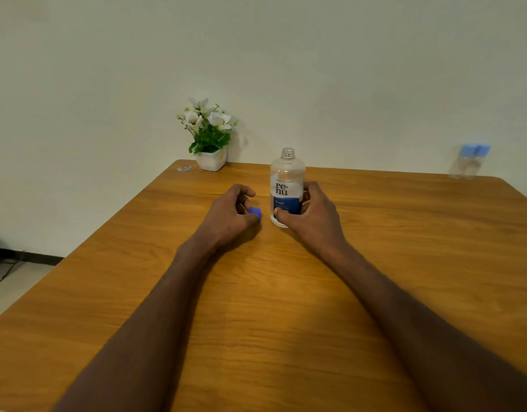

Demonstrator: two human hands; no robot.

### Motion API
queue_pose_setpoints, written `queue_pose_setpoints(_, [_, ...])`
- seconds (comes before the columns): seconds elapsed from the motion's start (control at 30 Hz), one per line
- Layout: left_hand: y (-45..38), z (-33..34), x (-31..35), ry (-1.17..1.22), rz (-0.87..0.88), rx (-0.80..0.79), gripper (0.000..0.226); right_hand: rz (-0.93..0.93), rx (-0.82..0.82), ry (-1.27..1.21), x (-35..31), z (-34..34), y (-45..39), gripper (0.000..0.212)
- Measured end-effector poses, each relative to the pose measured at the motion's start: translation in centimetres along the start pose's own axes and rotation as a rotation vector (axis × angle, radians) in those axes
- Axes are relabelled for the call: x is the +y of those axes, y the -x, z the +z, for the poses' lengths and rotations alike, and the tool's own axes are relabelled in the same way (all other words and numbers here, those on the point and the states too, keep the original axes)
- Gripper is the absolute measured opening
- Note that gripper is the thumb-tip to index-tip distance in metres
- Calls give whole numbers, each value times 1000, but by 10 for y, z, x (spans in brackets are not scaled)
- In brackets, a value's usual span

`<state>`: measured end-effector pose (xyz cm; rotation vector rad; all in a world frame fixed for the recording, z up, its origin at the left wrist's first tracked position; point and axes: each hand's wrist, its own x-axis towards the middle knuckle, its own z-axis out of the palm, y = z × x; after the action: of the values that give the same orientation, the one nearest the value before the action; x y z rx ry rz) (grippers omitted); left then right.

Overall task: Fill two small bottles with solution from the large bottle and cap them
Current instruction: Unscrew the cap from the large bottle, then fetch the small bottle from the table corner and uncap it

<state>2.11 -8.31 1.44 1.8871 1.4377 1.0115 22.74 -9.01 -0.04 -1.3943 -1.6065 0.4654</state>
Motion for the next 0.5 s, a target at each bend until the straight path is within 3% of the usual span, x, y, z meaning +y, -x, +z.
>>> queue_pose_setpoints(0.3, [5,6,11,63,203,293,22,20,-5,-78,-1,-2,-3,103])
queue_pose_setpoints(0.4, [6,8,14,79,307,425,11,17,51,-131,-3,-5,-1,91])
queue_pose_setpoints(0.5, [11,12,24,136,397,528,4,-60,258,-174,-8,-12,7,70])
